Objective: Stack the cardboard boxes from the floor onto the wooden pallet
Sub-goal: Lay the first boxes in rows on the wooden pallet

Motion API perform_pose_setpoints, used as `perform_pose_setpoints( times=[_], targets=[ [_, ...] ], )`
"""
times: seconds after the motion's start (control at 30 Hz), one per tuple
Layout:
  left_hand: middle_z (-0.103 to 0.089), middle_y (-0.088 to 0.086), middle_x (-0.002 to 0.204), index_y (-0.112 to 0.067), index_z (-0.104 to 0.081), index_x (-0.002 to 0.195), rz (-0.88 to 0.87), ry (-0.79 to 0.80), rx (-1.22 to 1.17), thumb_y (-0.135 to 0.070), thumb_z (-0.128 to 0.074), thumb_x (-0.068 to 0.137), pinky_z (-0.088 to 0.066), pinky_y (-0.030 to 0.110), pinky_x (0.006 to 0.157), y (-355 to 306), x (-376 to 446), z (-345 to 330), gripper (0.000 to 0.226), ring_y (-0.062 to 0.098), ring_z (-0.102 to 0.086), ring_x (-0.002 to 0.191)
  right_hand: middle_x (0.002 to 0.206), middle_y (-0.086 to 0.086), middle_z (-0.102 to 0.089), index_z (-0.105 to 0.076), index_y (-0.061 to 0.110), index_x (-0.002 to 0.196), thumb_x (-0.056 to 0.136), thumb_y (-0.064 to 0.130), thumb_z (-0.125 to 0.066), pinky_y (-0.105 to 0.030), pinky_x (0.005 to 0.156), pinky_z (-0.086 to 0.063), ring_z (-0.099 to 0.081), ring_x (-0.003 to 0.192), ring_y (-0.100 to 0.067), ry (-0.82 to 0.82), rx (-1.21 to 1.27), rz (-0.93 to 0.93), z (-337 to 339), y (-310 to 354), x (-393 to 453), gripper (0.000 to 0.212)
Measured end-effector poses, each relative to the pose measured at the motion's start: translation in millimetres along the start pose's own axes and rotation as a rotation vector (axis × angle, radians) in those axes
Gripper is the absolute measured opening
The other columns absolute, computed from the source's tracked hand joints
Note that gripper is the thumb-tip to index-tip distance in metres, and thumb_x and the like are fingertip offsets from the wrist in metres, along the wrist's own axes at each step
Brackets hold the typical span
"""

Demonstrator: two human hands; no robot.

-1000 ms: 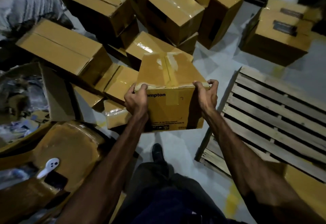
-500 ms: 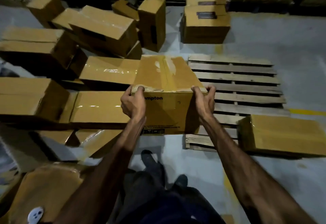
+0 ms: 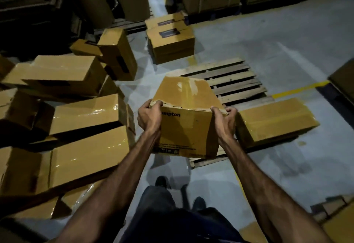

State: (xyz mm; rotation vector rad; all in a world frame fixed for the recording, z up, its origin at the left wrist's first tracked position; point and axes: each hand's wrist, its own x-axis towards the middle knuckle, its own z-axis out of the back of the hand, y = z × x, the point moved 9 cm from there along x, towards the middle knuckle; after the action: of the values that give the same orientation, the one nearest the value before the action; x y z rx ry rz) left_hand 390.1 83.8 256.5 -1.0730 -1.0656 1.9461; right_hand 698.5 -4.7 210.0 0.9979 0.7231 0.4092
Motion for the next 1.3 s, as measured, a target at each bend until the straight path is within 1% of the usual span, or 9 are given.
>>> perform_pose_setpoints(
  times=[0.13, 0.33, 0.53, 0.63, 0.8, 1.07, 1.17, 1.23, 1.3],
  targets=[
    [-0.080, -0.003, 0.101, -0.030, -0.079, 0.111, -0.030, 0.076, 0.083, -0.059, -0.069, 0.059, -0.062, 0.047, 0.091, -2, 33, -36, 0.060, 0.025, -0.072, 0.096, 0.090, 0.005, -0.048, -0.037, 0.024, 0.121, 0.093, 0.053, -0.069, -0.035, 0.065, -0.036, -0.046, 0.076, -0.015, -0.074, 0.020, -0.066, 4, -4, 10, 0.051],
    [-0.076, -0.005, 0.109, -0.032, -0.077, 0.121, -0.029, 0.169, 0.122, -0.044, -0.075, 0.075, -0.056, 0.037, 0.094, -32, 89, -58, 0.048, 0.024, -0.066, 0.101, 0.090, 0.003, -0.047, -0.037, 0.024, 0.122, 0.094, 0.051, -0.068, -0.034, 0.064, -0.035, -0.046, 0.077, -0.016, -0.149, 0.027, -0.114, -39, 11, 31, 0.050],
    [-0.075, -0.007, 0.104, -0.029, -0.078, 0.120, -0.051, 0.222, 0.141, -0.038, -0.077, 0.077, -0.055, 0.034, 0.094, -61, 182, -69, 0.044, 0.024, -0.066, 0.100, 0.098, -0.001, -0.057, -0.038, 0.029, 0.122, 0.089, 0.058, -0.069, -0.042, 0.079, -0.054, -0.061, 0.093, -0.030, -0.169, 0.044, -0.175, -115, 37, 55, 0.054],
    [-0.077, -0.004, 0.112, -0.028, -0.078, 0.123, -0.068, 0.283, 0.149, -0.037, -0.078, 0.077, -0.055, 0.035, 0.095, -78, 210, -86, 0.047, 0.022, -0.067, 0.100, 0.116, -0.005, -0.061, -0.045, 0.029, 0.139, 0.089, 0.059, -0.068, -0.039, 0.082, -0.052, -0.059, 0.103, -0.029, -0.221, 0.055, -0.195, -131, 51, 65, 0.063],
    [-0.077, -0.007, 0.102, -0.029, -0.079, 0.117, -0.105, 0.380, 0.170, -0.037, -0.076, 0.078, -0.056, 0.034, 0.088, -101, 235, -128, 0.040, 0.019, -0.068, 0.094, 0.139, -0.010, -0.062, -0.049, 0.026, 0.152, 0.074, 0.069, -0.064, -0.048, 0.100, -0.053, -0.058, 0.121, -0.034, -0.323, 0.090, -0.236, -128, 70, 84, 0.090],
    [-0.076, -0.006, 0.111, -0.027, -0.075, 0.127, -0.108, 0.494, 0.160, -0.038, -0.077, 0.078, -0.047, 0.024, 0.077, -139, 241, -209, 0.051, 0.017, -0.068, 0.097, 0.156, -0.010, -0.050, -0.047, 0.023, 0.156, 0.089, 0.058, -0.069, -0.046, 0.110, -0.045, -0.049, 0.137, -0.033, -0.427, 0.116, -0.246, -106, 87, 138, 0.078],
    [-0.074, -0.010, 0.096, -0.025, -0.074, 0.128, -0.129, 0.515, 0.184, -0.036, -0.078, 0.080, -0.041, 0.021, 0.067, -156, 243, -245, 0.049, 0.015, -0.068, 0.093, 0.154, -0.009, -0.053, -0.048, 0.023, 0.155, 0.090, 0.056, -0.070, -0.040, 0.104, -0.044, -0.050, 0.136, -0.033, -0.436, 0.158, -0.265, -100, 88, 167, 0.076],
    [-0.069, -0.017, 0.086, -0.025, -0.074, 0.129, -0.145, 0.531, 0.204, -0.036, -0.078, 0.081, -0.042, 0.022, 0.076, -167, 243, -271, 0.049, 0.016, -0.067, 0.095, 0.153, -0.009, -0.054, -0.048, 0.024, 0.155, 0.090, 0.058, -0.070, -0.040, 0.104, -0.045, -0.051, 0.135, -0.033, -0.449, 0.184, -0.283, -96, 88, 188, 0.077],
    [-0.074, -0.011, 0.099, -0.026, -0.074, 0.130, -0.175, 0.540, 0.228, -0.038, -0.078, 0.081, -0.041, 0.025, 0.082, -176, 247, -299, 0.051, 0.018, -0.066, 0.101, 0.154, -0.009, -0.053, -0.047, 0.025, 0.156, 0.089, 0.058, -0.070, -0.041, 0.105, -0.046, -0.051, 0.135, -0.033, -0.463, 0.209, -0.299, -93, 86, 209, 0.078]
  ],
)
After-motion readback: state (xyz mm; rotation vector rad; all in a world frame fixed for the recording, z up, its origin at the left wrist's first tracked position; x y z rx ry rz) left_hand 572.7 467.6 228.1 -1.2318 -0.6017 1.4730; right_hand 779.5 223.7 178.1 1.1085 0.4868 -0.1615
